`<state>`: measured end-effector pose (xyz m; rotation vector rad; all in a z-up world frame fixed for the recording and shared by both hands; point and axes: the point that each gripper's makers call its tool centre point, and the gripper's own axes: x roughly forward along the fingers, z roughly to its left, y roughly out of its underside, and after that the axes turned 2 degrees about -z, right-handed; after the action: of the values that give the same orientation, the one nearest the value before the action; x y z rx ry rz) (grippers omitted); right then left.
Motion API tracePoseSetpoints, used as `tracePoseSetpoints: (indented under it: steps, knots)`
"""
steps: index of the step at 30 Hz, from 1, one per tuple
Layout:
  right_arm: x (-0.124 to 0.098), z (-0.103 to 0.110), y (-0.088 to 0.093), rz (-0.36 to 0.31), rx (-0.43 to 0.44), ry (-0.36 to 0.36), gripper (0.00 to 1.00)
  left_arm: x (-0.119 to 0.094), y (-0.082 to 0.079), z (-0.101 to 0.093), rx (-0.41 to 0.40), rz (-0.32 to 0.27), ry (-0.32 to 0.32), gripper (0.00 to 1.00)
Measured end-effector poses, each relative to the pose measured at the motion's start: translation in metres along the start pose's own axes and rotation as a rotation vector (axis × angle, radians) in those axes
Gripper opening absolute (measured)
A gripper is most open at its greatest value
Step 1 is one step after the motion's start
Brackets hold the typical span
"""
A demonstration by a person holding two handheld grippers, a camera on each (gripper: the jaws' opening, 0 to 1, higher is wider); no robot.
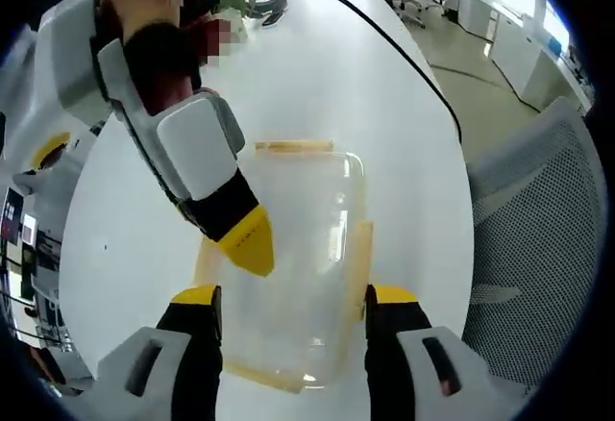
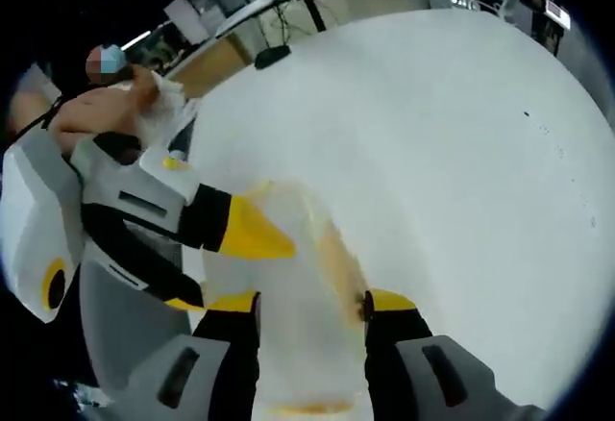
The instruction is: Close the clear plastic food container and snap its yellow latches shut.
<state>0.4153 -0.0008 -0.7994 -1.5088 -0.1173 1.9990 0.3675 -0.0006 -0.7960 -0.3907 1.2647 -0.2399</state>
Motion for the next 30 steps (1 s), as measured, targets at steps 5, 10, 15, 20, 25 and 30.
tracePoseSetpoints:
  steps: [5,10,15,20,25,30]
  knots:
    - [0.0,0.0,0.001,-0.001,0.014,-0.015,0.42,0.001,0.0,-0.001,0.011,-0.003,-0.01,0.59]
    - [0.001,0.003,0.002,0.005,0.02,-0.034,0.41,0.001,0.001,-0.001,0.031,0.003,-0.018,0.58]
    - [0.003,0.003,0.002,0.01,0.031,-0.055,0.41,0.001,0.001,-0.001,0.044,0.004,-0.023,0.58]
    - [0.005,0.002,0.003,0.026,0.074,-0.074,0.41,-0.002,0.006,0.001,0.077,0.018,-0.031,0.57]
    - [0.008,0.01,0.006,0.052,0.129,-0.11,0.39,-0.003,0.008,-0.004,0.118,0.028,-0.016,0.57]
    - [0.007,0.011,0.007,0.049,0.12,-0.107,0.4,-0.001,0.006,-0.004,0.119,0.03,-0.02,0.57]
